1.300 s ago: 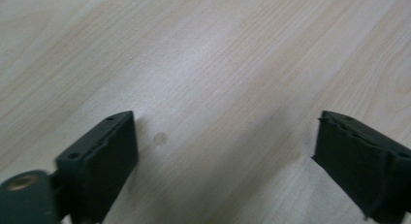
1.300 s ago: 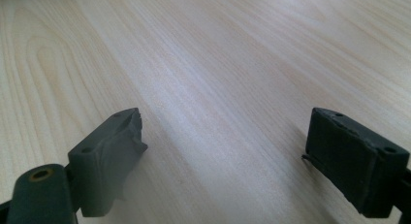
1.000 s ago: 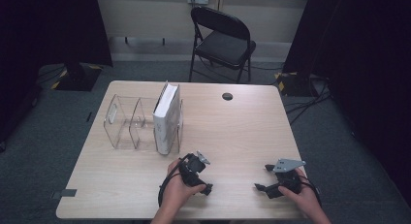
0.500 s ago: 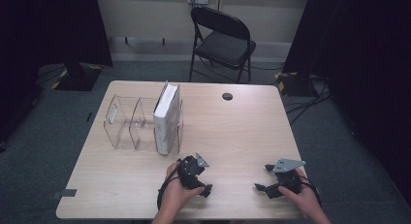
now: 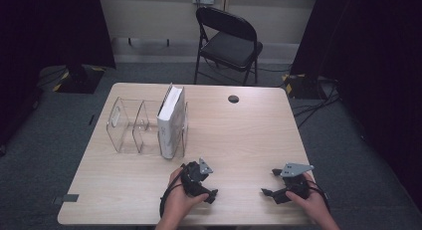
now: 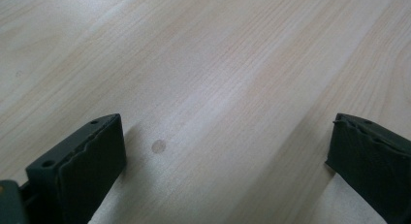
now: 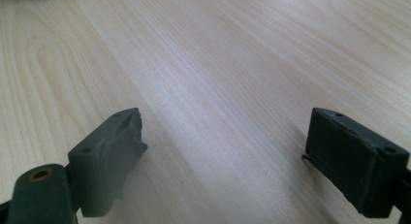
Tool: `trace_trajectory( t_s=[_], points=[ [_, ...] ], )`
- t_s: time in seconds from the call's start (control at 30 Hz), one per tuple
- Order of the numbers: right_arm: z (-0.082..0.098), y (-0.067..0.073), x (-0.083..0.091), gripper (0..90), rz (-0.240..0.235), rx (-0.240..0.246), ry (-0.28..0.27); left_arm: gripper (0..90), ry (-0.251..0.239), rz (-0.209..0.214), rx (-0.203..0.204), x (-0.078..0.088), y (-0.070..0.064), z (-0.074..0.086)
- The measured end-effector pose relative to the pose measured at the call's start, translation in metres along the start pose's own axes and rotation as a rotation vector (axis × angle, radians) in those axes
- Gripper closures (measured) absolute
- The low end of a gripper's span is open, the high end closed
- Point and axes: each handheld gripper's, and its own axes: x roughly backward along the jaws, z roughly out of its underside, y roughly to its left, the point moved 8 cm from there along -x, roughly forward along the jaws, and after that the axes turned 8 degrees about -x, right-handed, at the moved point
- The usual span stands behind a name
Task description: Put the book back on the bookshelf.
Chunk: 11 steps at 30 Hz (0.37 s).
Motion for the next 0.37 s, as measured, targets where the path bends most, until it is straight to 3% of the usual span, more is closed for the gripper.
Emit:
trace_trajectory(
  t_s=[0.37],
  points=[
    [0.0000,0.0000,0.0000,12.5,0.000,0.001,0.000,0.0,-0.053,-0.002,-0.014,0.0002,0.0003,0.0025]
  ],
)
